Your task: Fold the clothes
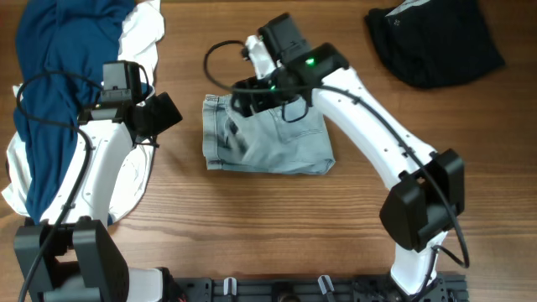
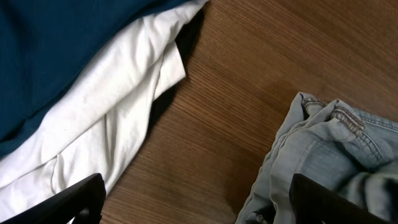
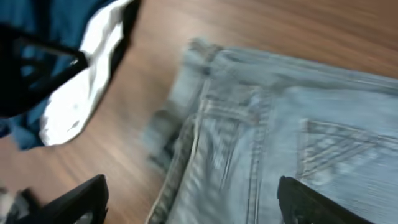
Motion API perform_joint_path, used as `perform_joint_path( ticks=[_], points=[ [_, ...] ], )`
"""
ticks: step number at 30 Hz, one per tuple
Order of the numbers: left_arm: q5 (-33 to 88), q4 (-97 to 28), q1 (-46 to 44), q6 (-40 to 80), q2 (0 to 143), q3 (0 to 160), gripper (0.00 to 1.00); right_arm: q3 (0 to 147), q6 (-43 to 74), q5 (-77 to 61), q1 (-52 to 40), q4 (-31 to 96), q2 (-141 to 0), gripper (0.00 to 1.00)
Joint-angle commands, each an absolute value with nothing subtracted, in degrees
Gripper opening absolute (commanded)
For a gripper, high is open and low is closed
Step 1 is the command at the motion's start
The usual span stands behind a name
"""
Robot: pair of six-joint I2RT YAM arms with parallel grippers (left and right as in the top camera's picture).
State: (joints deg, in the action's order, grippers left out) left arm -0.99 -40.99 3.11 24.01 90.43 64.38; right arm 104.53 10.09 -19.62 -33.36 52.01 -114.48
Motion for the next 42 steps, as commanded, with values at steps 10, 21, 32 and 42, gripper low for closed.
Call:
perform_joint_path(
  ticks=[10,21,32,42],
  points=[
    [0.16,-40.91,3.33,22.92,90.89,64.47,0.95,103.88,3.73,-15.7,-30.09,61.41,-114.91,0.84],
    [0.16,-39.62,8.82,22.92,90.89,64.47,0.95,102.94,-0.08,-8.51,-38.15,52.93,-119.85,0.75],
    [0.14,-40.07,8.91,22.9,90.89,64.47,0.95,106.43,2.2,-0.62,-39.46,52.27,-125.69,0.04],
    [0.16,-40.45,8.91,22.92,90.89,64.47,0.95,118.98,4.56,-9.39,-39.48,51.68,-128.09,0.04]
  ],
)
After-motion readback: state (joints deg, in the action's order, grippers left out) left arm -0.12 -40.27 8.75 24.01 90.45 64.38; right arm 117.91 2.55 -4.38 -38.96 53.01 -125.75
